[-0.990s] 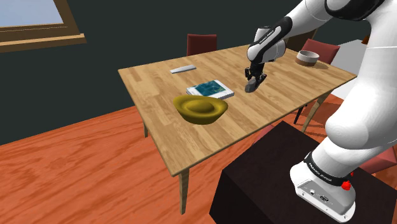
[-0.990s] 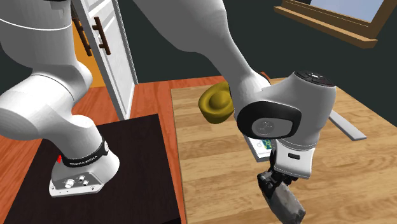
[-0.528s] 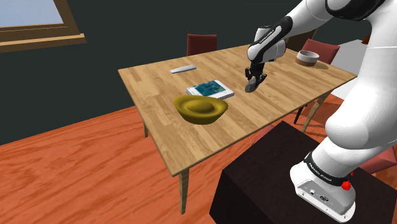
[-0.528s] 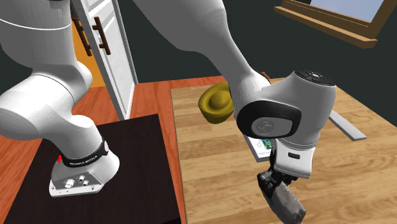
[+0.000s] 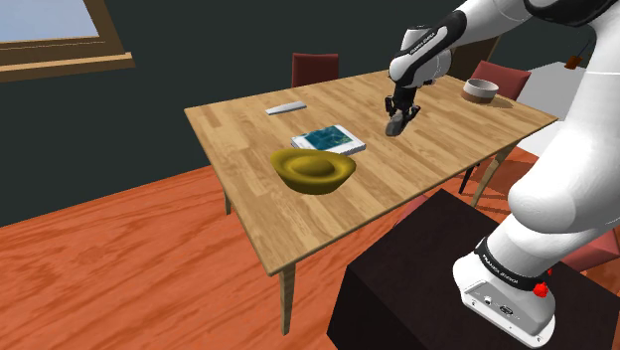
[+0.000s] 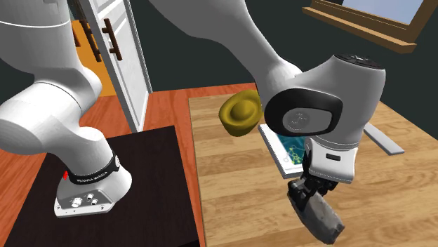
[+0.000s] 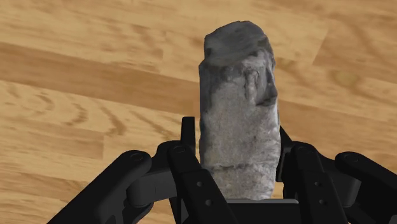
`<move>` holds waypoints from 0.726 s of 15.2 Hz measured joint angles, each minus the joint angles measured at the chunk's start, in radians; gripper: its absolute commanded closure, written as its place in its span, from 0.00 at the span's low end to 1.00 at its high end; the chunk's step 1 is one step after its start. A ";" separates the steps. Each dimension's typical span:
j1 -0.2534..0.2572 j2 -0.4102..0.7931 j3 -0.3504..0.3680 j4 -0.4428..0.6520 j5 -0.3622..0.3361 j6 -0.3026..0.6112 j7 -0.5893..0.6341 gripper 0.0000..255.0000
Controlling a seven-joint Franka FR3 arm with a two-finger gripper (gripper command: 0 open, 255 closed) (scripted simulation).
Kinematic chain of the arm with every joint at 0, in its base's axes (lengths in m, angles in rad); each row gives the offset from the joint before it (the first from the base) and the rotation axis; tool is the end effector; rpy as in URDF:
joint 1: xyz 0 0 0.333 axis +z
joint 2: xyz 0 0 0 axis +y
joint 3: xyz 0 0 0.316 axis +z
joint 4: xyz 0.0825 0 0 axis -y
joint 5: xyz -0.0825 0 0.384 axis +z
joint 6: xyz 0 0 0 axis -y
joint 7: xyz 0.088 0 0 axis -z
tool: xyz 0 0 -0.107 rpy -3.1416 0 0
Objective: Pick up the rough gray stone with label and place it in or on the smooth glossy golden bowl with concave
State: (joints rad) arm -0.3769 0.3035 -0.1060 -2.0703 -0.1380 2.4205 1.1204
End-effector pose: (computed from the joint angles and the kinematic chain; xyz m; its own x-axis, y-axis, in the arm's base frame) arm 0.5249 -0.2743 0.2892 0.0752 -0.9884 0.1317 -0.9971 -0.0733 0.0192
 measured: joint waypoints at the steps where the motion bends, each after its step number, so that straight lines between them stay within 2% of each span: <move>1: -0.001 -0.010 0.000 0.002 0.000 -0.012 -0.003 1.00; 11: 0.001 -0.089 0.000 0.040 0.005 -0.128 -0.016 1.00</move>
State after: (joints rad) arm -0.3754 0.2147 -0.1056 -2.0308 -0.1335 2.2929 1.1041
